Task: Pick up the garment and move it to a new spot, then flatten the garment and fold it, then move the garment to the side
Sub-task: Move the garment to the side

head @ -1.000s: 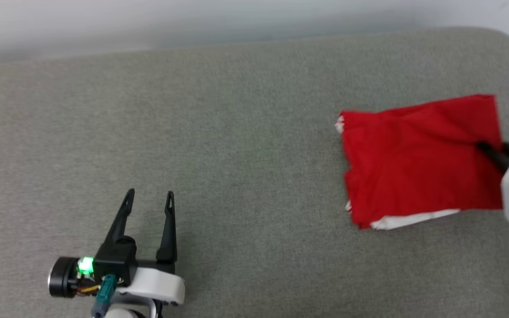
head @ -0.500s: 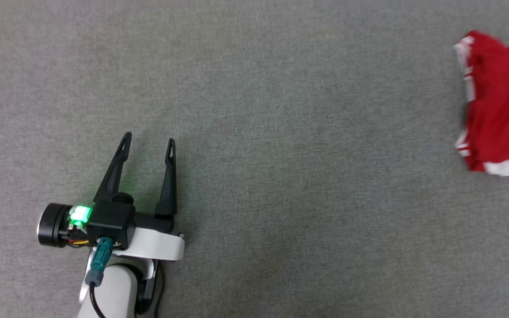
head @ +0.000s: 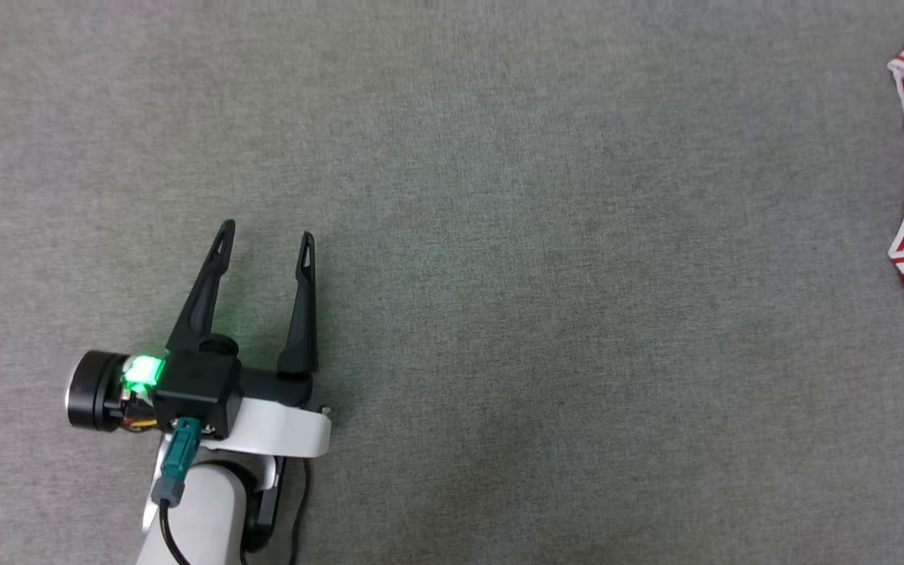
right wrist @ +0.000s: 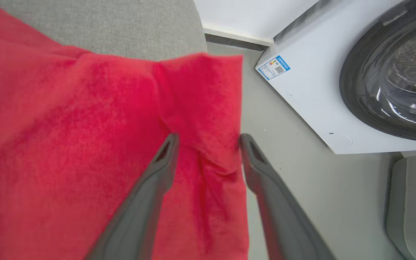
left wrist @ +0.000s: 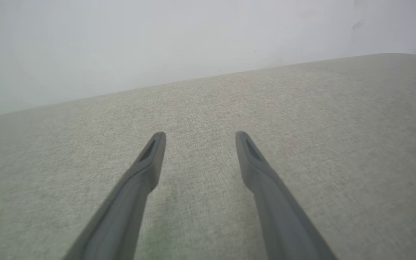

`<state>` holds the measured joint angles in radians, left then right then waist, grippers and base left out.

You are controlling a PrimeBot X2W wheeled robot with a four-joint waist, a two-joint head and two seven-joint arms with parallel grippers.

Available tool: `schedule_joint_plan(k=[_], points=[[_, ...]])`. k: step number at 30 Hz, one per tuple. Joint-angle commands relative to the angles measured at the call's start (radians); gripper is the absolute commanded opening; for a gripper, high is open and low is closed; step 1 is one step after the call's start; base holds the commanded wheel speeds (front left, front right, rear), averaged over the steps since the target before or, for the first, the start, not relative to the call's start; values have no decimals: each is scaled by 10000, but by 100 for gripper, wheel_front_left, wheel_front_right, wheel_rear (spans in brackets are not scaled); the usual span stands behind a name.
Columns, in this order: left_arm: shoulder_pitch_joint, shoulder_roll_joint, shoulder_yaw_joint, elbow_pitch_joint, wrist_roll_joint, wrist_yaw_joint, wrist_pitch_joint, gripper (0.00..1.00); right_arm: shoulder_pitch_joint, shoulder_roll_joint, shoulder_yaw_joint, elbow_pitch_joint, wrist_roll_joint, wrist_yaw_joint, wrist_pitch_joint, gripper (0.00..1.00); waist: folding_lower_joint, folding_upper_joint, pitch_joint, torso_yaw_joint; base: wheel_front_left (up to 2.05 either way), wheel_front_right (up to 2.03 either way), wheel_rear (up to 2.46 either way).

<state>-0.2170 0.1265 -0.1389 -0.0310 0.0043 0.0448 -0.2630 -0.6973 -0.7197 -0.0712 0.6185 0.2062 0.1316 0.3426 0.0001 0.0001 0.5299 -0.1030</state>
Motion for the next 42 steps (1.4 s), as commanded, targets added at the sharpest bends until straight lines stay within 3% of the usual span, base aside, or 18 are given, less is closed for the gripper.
schedule_joint_plan(k=[1, 11, 16, 23, 32, 42], points=[[143, 7, -7, 63, -55, 83, -19, 100, -59, 16, -67, 19, -175, -20, -212, 100, -1, -1, -375, 49, 0, 0, 0], [1321, -225, 198, 256, -389, 317, -19, 100, 986, 778, -122, -1825, -274, -18, -2808, 100, -1, -1, -2292, 196, 0, 0, 0], [1820, -307, 274, 310, -490, 372, -19, 100, 1728, 1638, -156, -3404, -372, -18, -3995, 100, -1, -1, -2973, 446, 0, 0, 0], [2250, -347, 400, 531, -592, 263, -19, 100, 3121, 3368, 164, -5329, -540, -18, -5095, 100, -1, -1, -3749, 882, 0, 0, 0], [2630, -423, 543, 807, -640, 107, -19, 100, 5121, 5271, 750, -6009, -613, -18, -5518, 100, -1, -1, -4528, 1266, 0, 0, 0], [3012, -490, 663, 957, -687, -25, -19, 100, 6977, 6117, 800, -6054, -498, -18, -5559, 100, -1, -1, -5060, 1321, 0, 0, 0]])
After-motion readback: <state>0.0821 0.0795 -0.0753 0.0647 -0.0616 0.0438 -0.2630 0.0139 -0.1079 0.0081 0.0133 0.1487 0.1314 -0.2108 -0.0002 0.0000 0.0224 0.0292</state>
